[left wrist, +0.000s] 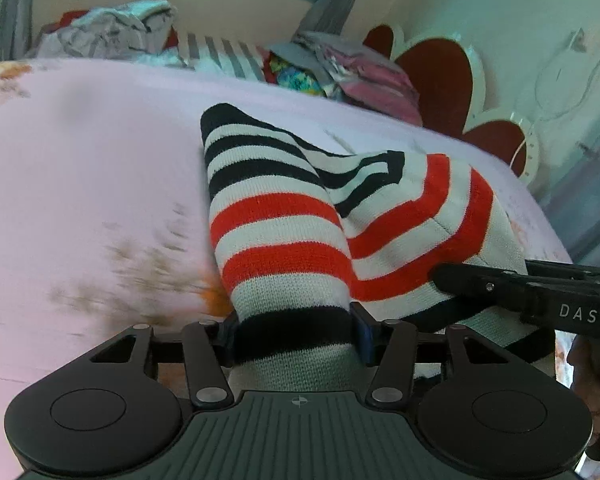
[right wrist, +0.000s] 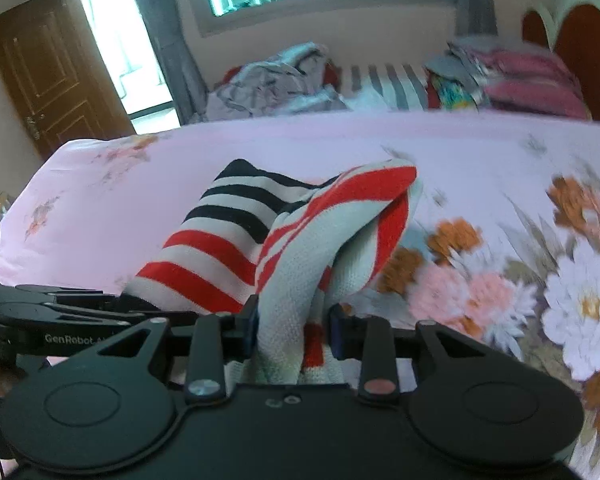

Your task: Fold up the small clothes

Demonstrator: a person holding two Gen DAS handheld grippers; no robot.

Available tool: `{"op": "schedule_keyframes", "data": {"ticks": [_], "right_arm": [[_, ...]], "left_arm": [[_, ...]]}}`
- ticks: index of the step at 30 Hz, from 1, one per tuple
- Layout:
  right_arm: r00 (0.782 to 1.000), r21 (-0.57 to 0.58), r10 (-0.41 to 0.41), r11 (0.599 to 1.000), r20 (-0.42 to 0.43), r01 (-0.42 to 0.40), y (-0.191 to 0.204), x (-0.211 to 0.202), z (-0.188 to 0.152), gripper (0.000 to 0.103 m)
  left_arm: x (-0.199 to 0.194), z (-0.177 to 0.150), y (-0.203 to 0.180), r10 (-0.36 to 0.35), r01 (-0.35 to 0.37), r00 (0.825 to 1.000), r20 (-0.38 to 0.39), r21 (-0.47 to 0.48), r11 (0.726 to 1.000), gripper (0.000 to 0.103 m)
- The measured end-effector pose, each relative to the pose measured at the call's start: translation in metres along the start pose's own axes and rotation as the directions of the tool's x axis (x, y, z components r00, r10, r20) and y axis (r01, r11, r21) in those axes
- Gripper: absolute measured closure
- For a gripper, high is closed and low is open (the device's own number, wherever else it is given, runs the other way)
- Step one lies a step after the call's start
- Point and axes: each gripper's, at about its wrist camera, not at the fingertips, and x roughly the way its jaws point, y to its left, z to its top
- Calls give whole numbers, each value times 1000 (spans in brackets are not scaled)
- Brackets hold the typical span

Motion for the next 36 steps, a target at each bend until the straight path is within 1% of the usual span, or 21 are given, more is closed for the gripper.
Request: {"op": "schedule_keyframes", "data": {"ticks": [4,8,12,15,16,17,18,19,20,22,23,25,26,28,29,31,32,33,34,35,36], "right_arm": [[999,-23,48,999,14,-48,45,16,8,71],[995,-35,103,994,2,-103,90,47,10,71],[986,-16,163,987,-22,-163,124,73,7,71],[979,21,199,980,-45,-199,139,91,2,71],[978,27,202,979,-59,-201,142,99,0,71],[976,40,200,980,-84,-197,144,108,-4,71],[979,46,177,984,-101,-173,143,114,-8,71],[980,64,158,987,-123,-151,138,123,-12,71],[977,111,171,981,-130,-157,129,129,-15,70],[968,204,224,959,-116,-198,113,130,-21,70],[965,223,234,953,-116,-205,108,130,-21,70],[967,201,227,959,-120,-200,108,128,-19,71],[967,191,222,962,-123,-196,110,127,-18,70],[965,194,223,962,-137,-195,113,126,-16,69],[967,192,213,964,-137,-185,112,122,-13,66],[984,150,147,980,-105,-131,117,106,-10,62],[991,109,114,988,-63,-107,121,97,-6,63],[996,59,85,995,-22,-84,124,92,1,69],[998,26,69,997,-5,-69,127,89,9,71],[998,0,62,998,8,-62,129,89,19,77],[998,-16,59,998,11,-59,132,91,26,81]], "left_arm": [[-39,7,43,44,-44,999,30,0,999,51],[-69,8,95,97,-97,995,25,-18,995,51],[-92,-3,145,136,-134,990,26,-52,990,51],[-97,-14,173,149,-148,989,14,-78,986,50],[-93,-19,179,151,-150,988,6,-85,985,49],[-88,-23,187,150,-150,989,-9,-96,984,43],[-84,-28,197,138,-140,990,-17,-122,983,31],[-82,-32,207,124,-123,992,-7,-159,980,25],[-79,-36,214,114,-113,993,-4,-184,976,18],[-74,-40,213,109,-104,994,14,-188,977,16],[-72,-41,210,118,-114,993,15,-175,978,15],[-68,-40,206,136,-132,991,15,-151,980,14],[-70,-40,208,134,-131,991,12,-153,980,14],[-73,-38,209,132,-129,991,5,-151,980,14],[-77,-35,210,135,-133,991,5,-146,980,14],[-94,-30,213,158,-152,987,39,-126,980,14],[-101,-25,214,181,-173,981,70,-109,979,15],[-105,-20,214,193,-184,977,93,-98,978,24],[-107,-13,216,186,-176,976,113,-93,980,35],[-106,-5,217,167,-157,979,115,-92,983,53],[-101,3,218,151,-142,983,105,-88,986,61]]}}
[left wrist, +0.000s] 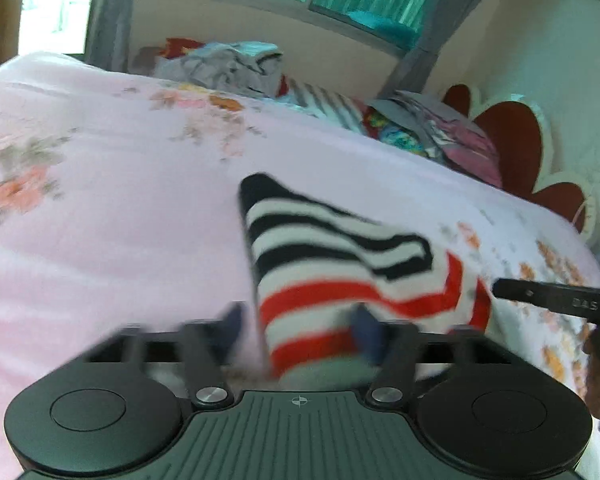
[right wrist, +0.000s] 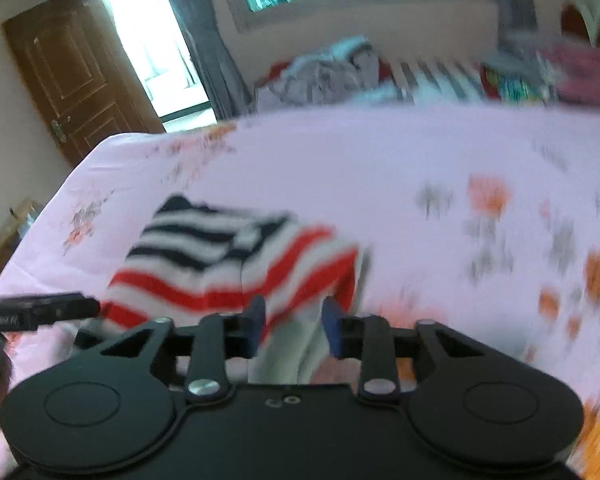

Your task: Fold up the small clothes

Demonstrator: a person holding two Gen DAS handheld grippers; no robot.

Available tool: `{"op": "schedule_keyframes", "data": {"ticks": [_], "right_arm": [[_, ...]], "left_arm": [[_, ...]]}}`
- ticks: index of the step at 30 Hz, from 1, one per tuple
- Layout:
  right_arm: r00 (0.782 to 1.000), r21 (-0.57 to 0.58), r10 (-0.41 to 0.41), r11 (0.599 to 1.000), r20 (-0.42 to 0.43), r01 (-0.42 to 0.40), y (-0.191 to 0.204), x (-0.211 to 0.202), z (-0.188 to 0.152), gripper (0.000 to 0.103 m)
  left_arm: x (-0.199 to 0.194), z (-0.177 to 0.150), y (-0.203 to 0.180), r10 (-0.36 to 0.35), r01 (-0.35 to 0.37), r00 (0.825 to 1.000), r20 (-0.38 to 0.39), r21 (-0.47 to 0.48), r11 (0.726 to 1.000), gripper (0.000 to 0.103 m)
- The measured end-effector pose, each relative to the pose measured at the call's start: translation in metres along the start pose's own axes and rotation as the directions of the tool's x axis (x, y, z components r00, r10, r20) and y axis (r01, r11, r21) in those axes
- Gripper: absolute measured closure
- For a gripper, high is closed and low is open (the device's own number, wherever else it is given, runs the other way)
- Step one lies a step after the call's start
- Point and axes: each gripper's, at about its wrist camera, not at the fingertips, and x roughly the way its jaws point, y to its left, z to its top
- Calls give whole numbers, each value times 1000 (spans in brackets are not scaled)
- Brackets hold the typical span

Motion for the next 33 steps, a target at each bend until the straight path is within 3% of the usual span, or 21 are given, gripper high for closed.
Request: {"op": "schedule_keyframes", "data": {"ticks": [4,6,7,9,15,16,17,21,26,29,33], "right_arm": [[998,-85,-41,996,-47,37,16,31,16,85],[986,-130,-109,987,-126,93,15,55,10,91],[976,-135,-136,984,-170,114,12,67,4,93],[974,-112,-150,985,-169,132,2,73,-2,97],[971,-112,-173,981,-166,156,7,64,-3,97],[972,-109,-180,980,-150,165,9,56,-2,94],[977,-111,-177,980,-119,164,16,44,-1,85],[993,-172,-102,981,-54,92,41,-2,-14,85],[995,-207,-64,977,-81,46,53,-27,-46,87],[983,-238,-112,968,-143,76,48,-14,-62,91],[982,-191,-123,977,-144,94,38,-4,-64,92]], "left_arm": [[28,16,-14,-18,22,999,-47,72,997,66],[41,15,-19,3,6,996,-87,109,994,66],[45,14,-21,19,-7,995,-95,126,992,66],[45,13,-24,25,-11,995,-100,135,991,66],[36,13,-31,58,-40,994,-93,182,982,66],[30,14,-32,67,-50,994,-81,188,981,66],[21,13,-35,74,-59,995,-67,201,978,66],[-9,-5,-45,91,-76,995,-43,276,958,66],[-28,-30,-50,118,-101,992,-34,326,940,66],[-30,-35,-48,125,-108,992,-34,311,944,66],[-28,-40,-47,140,-128,990,-21,293,947,66]]}}
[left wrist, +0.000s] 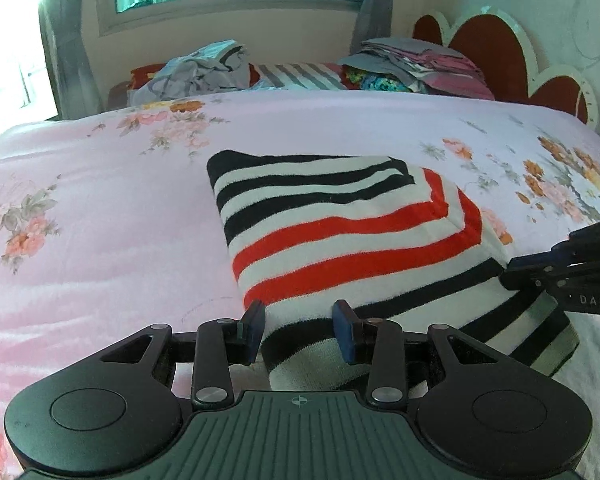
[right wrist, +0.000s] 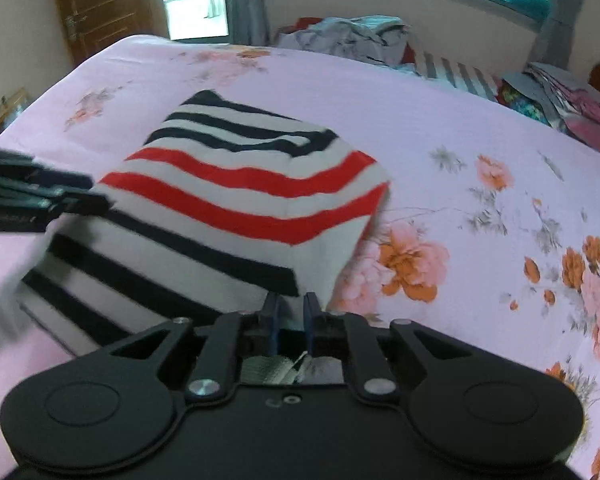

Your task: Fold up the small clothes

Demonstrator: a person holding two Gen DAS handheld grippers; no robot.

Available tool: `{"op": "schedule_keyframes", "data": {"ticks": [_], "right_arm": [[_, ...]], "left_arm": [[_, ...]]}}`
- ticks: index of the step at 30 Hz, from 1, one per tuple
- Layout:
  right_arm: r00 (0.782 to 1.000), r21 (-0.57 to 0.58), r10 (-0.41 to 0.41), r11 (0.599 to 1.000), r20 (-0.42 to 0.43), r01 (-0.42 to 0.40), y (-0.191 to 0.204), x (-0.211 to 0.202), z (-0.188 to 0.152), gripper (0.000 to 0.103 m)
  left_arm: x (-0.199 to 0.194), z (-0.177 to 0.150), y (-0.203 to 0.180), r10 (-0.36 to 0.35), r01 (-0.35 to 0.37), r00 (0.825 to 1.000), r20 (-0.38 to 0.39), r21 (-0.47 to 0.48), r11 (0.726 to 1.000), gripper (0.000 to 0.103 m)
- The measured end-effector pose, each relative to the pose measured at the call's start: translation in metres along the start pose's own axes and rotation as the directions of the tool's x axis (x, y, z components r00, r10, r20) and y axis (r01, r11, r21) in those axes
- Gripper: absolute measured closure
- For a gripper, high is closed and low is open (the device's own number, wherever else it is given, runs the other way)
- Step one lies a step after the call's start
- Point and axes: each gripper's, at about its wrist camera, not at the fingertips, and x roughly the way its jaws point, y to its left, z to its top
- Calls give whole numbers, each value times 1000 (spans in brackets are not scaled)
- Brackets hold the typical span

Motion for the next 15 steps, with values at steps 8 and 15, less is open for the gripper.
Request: {"op": "schedule_keyframes", "data": {"ticks": [8,15], "right_arm": [[993,7,79,997,89,-80,12,-56,-18,88],[998,-18,57,998,-5,-57,22,-41,-48,91]], "left_arm": [[-53,-29,-23,-36,38,999,29,-59,998,66],[-50,-70,-33,15,-18,999,-43,-87,996,66]]}}
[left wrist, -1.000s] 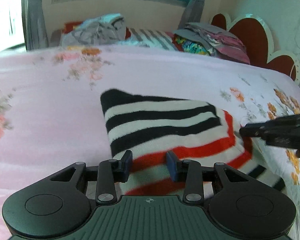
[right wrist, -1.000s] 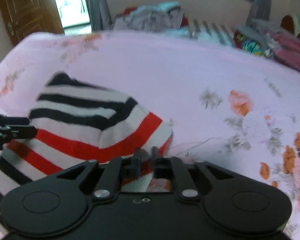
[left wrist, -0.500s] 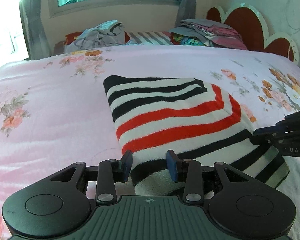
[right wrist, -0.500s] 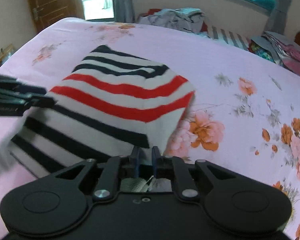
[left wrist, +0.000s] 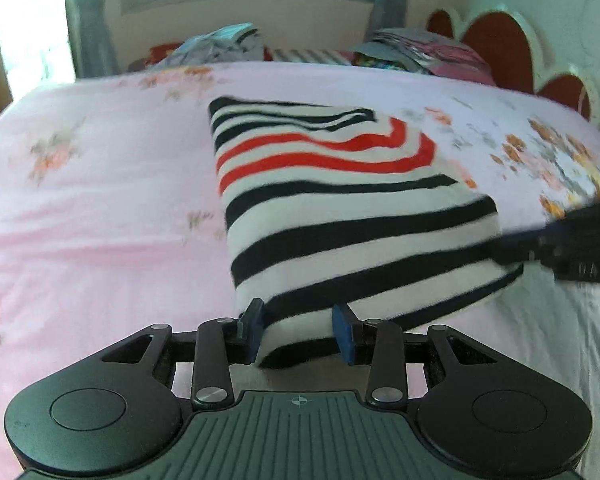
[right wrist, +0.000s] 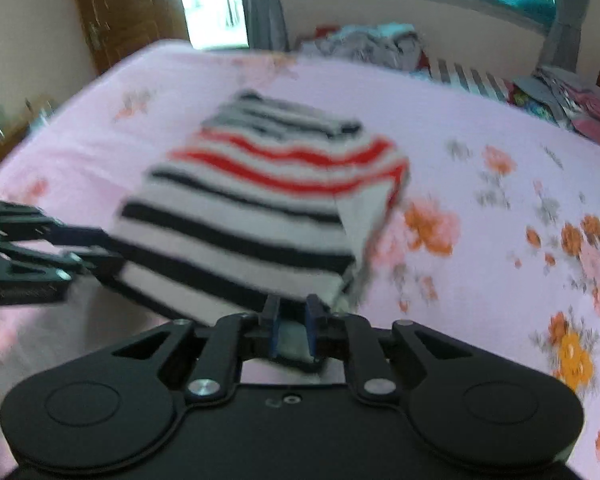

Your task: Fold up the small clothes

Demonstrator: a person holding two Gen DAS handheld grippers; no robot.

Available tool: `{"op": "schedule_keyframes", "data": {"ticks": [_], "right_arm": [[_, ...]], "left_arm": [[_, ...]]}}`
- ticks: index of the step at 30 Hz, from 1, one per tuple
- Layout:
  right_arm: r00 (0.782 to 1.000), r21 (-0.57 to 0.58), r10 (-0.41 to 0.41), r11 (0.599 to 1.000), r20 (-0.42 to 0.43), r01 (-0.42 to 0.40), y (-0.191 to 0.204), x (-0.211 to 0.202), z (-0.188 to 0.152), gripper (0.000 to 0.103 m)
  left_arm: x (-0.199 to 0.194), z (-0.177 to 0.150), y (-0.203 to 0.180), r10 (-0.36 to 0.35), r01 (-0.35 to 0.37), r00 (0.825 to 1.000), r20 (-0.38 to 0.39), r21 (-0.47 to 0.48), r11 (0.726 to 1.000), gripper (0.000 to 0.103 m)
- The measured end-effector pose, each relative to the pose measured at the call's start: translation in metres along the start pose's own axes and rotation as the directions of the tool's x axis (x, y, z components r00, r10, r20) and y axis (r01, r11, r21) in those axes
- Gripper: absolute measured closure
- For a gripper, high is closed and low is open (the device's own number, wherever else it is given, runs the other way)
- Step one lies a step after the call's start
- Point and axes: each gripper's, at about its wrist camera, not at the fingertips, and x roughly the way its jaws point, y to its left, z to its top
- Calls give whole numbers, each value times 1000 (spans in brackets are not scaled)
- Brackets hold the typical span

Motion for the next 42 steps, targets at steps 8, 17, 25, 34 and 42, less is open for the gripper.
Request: {"op": "schedule_keyframes", "data": {"ticks": [8,17,25,34,42], "right_arm": [[1000,74,21,997,-10,-20,-10,15,-10,93],[994,124,13,992,107,-27,-1,-67,-44,51],[979,166,-151,978,141,127,8,-129,-85,0],[959,178,-173,975,224,134,36,-195,-120,0],[943,173,-186,975,276,141,53,-241,-142,0]], "left_arm": [[10,-5,4,13,-13,1000,-1,-31,999,66],[-54,-28,-17,63,-58,996,64,-78,995,25],[-127,-62,-48,133,-117,977,167,-100,988,0],[-199,-96,-92,87,-74,970,229,-63,995,0],[-250,-118,-110,78,-62,955,288,-67,996,0]]}}
